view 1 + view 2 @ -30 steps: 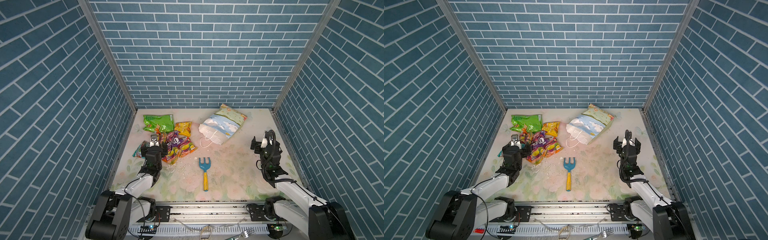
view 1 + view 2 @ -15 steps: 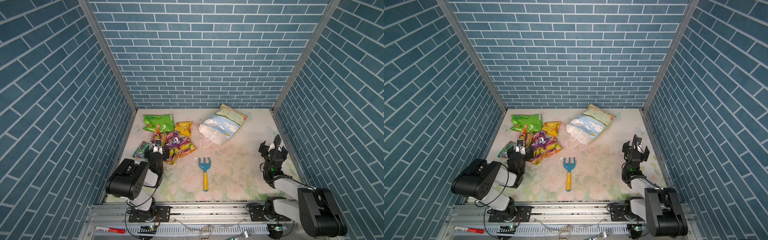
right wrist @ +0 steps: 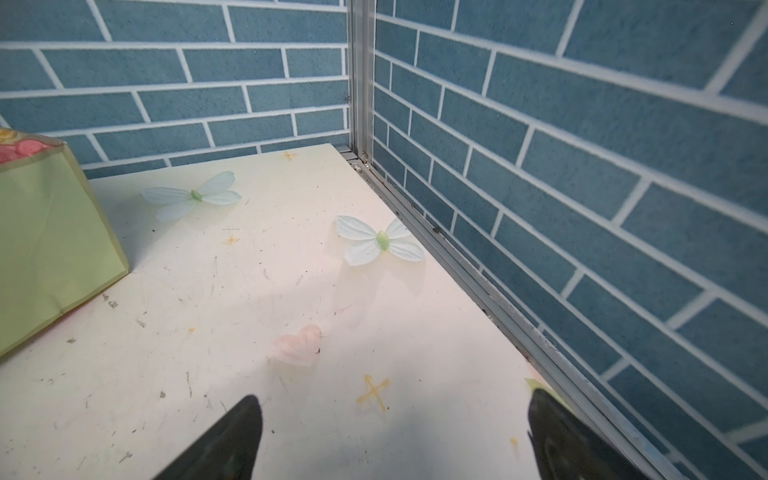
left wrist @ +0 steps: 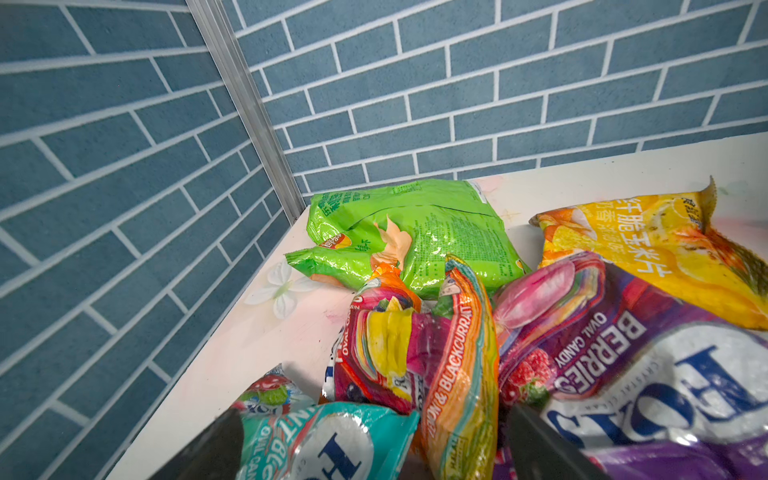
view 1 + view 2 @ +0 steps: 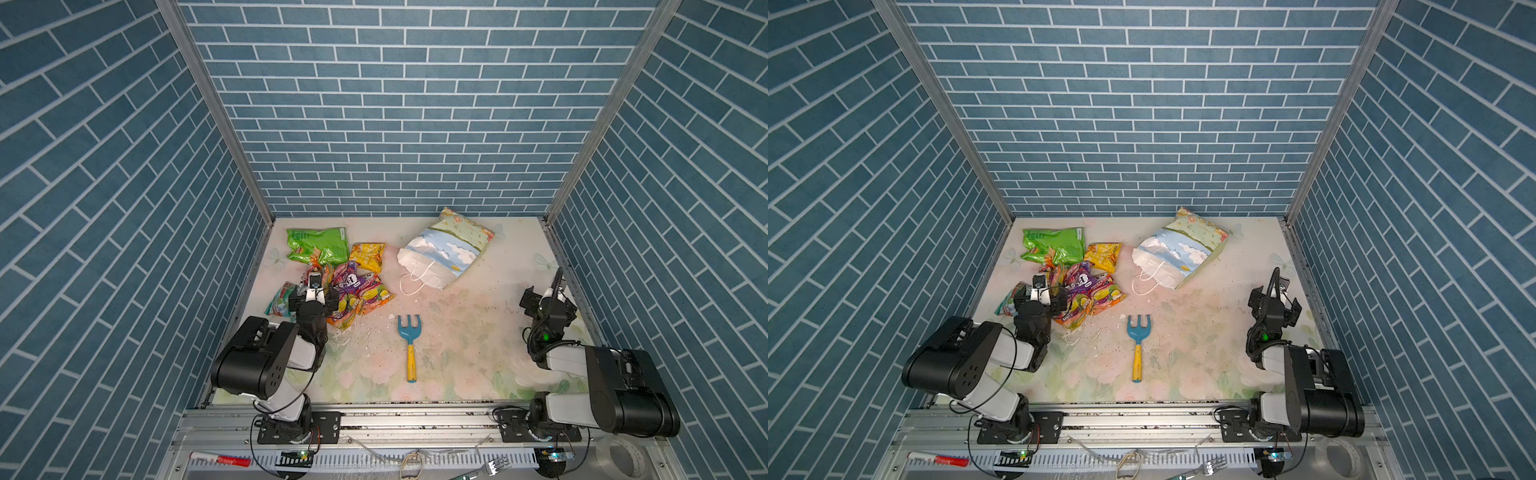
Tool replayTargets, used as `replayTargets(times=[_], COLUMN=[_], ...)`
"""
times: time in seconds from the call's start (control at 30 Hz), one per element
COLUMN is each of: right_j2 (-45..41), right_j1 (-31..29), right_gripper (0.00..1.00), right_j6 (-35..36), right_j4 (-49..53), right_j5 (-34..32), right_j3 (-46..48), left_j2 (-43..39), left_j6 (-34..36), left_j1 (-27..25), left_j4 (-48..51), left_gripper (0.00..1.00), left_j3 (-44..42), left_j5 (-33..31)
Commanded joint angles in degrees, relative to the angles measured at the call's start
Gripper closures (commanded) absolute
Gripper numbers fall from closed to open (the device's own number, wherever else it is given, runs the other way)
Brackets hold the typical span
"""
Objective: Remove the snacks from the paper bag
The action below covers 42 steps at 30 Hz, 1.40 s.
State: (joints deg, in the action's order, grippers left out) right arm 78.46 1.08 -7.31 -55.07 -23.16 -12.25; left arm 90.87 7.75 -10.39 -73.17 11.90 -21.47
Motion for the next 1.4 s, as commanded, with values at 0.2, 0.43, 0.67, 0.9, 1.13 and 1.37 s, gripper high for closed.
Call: replayTargets(times=[0.2, 0.43, 0.67, 0.9, 1.13, 1.37], right_j2=[3.05, 3.50, 8.07, 9.77, 9.80, 9.67], right_j1=[1.68, 1.99, 2.70, 2.70, 2.70, 2.62], right_gripper=[0.02, 0.01, 0.01, 0.01, 0.01, 0.01], right_j6=[-2.75, -2.20, 0.59, 1.85, 1.89, 2.13], right_j4=[-6.47, -0.80, -2.23, 2.79, 2.79, 2.68], right_j5=[4.53, 7.06, 16.83, 19.66, 19.94, 19.56], right_j3=[-0.37, -3.67, -5.23, -8.80, -8.86, -8.76], left_j2=[-0.87, -1.62, -2.58, -2.97, -3.24, -3.36], left_j6=[-0.04, -1.20, -2.37, -2.72, -5.02, -5.15], left_j1=[0.37, 1.32, 3.35, 4.92, 7.49, 9.17], left_j4=[2.13, 5.64, 10.41, 18.98, 21.97, 22.01], left_gripper=[0.00, 0.01, 0.00, 0.01, 0.01, 0.00], left_j3=[1.17, 2.47, 4.18, 8.17, 9.54, 9.39], left_j5=[-0.94, -0.41, 3.85, 8.07, 11.43, 16.85])
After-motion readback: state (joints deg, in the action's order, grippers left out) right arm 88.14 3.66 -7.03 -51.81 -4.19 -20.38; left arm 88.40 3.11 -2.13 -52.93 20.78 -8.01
